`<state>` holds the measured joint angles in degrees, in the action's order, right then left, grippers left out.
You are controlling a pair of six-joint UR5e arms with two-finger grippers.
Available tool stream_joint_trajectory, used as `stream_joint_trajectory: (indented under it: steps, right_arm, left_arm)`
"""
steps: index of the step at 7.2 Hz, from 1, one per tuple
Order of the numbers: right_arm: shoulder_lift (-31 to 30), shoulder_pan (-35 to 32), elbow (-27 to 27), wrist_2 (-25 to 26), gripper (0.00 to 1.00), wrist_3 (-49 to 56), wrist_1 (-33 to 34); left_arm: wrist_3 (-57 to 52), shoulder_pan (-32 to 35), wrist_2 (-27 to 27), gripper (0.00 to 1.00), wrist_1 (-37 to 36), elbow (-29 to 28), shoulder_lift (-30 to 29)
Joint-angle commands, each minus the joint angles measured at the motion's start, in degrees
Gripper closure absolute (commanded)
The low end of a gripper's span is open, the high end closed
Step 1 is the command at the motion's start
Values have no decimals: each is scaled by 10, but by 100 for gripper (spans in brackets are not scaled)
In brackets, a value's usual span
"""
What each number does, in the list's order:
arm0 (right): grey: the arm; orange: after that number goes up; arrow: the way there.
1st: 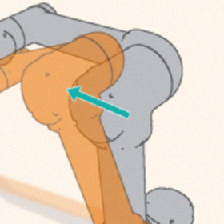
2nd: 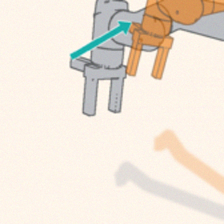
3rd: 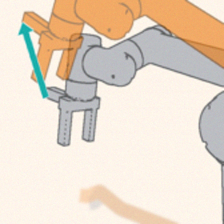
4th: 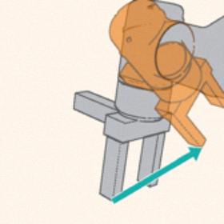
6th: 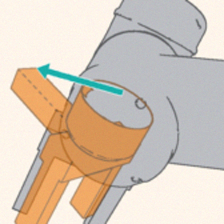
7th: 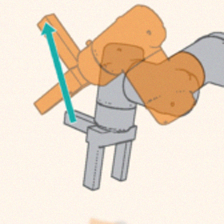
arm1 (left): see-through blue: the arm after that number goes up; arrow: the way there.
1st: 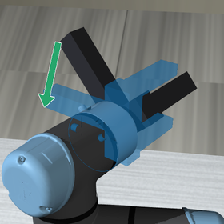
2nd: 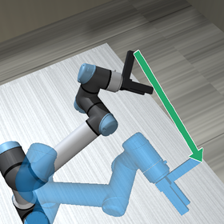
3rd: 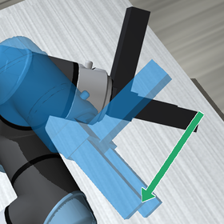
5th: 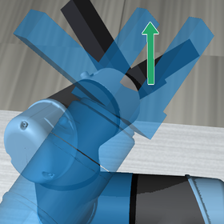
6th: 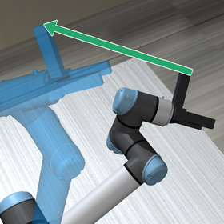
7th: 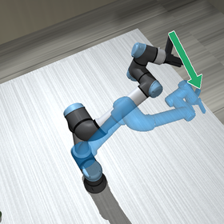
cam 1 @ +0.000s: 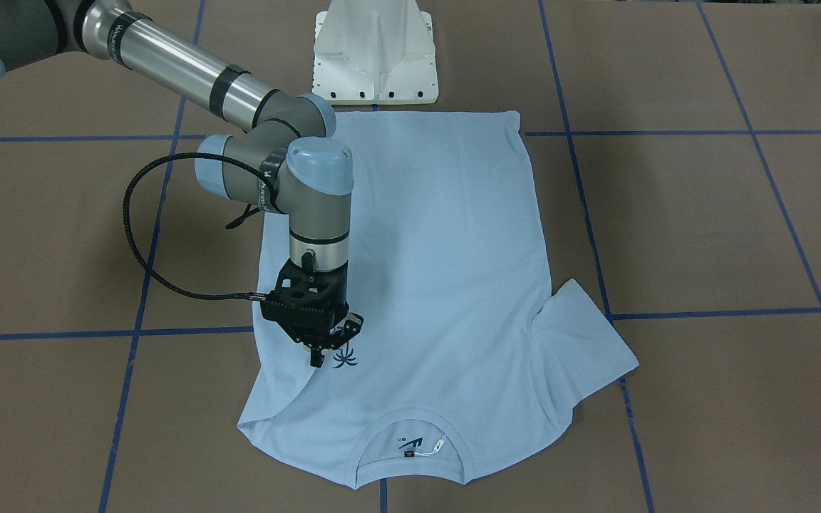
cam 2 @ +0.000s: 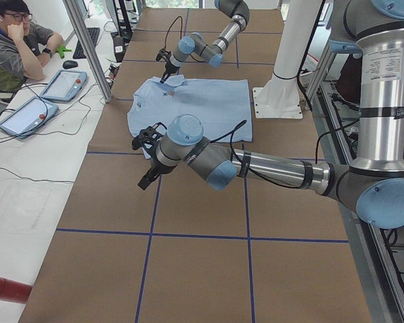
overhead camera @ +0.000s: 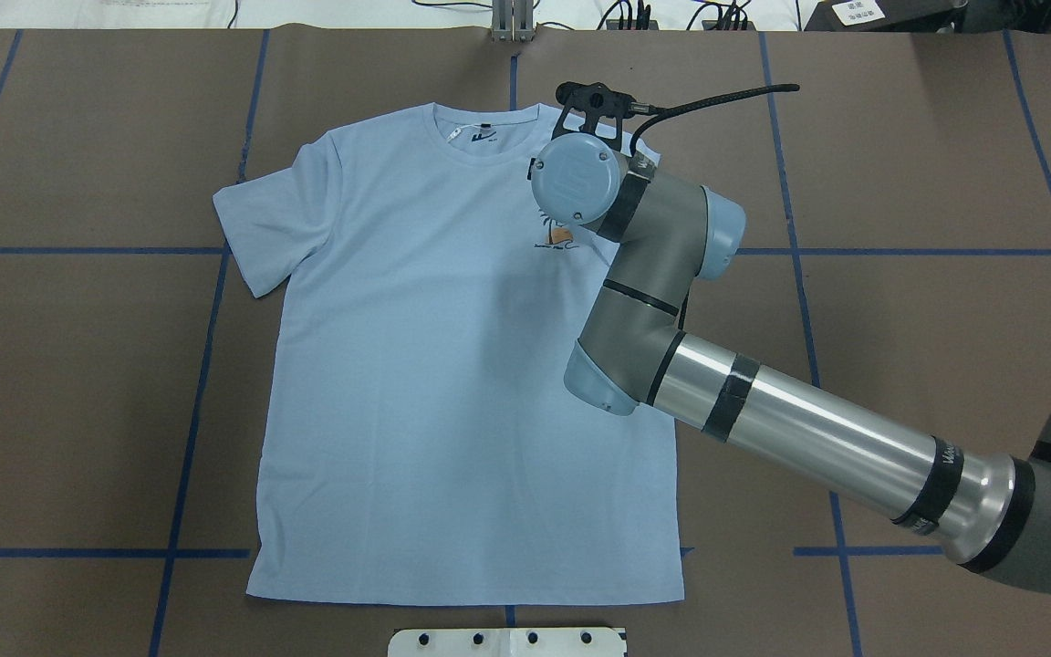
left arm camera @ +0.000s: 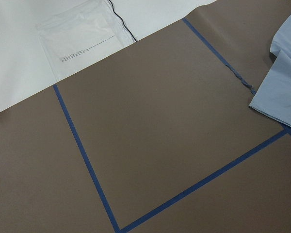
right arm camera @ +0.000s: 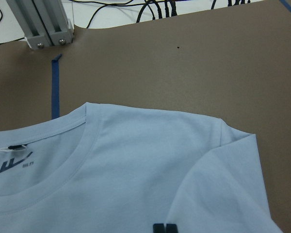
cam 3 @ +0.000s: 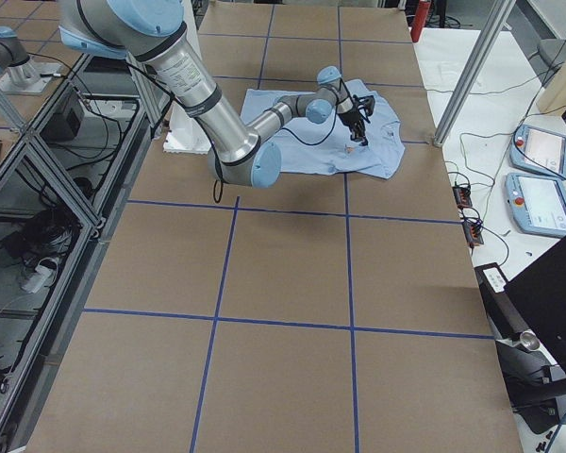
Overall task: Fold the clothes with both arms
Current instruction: 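Fold the grasped sleeve inward across the shirt body with the right gripper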
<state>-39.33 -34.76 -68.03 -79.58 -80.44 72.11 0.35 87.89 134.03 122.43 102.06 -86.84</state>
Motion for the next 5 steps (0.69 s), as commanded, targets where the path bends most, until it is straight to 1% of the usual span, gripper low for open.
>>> stream_joint_trajectory:
  steps: [1, 3, 5]
  right_arm:
    - [25, 1, 37, 11, 100, -69, 0]
    - [31, 1, 44, 12, 100, -113, 0]
    - [38, 1, 45, 19, 100, -182, 1]
  left_arm:
    - [0, 0, 0, 0, 0, -1, 0]
    - [0, 0, 0, 0, 0, -2, 0]
    - [0, 0, 0, 0, 0, -1, 0]
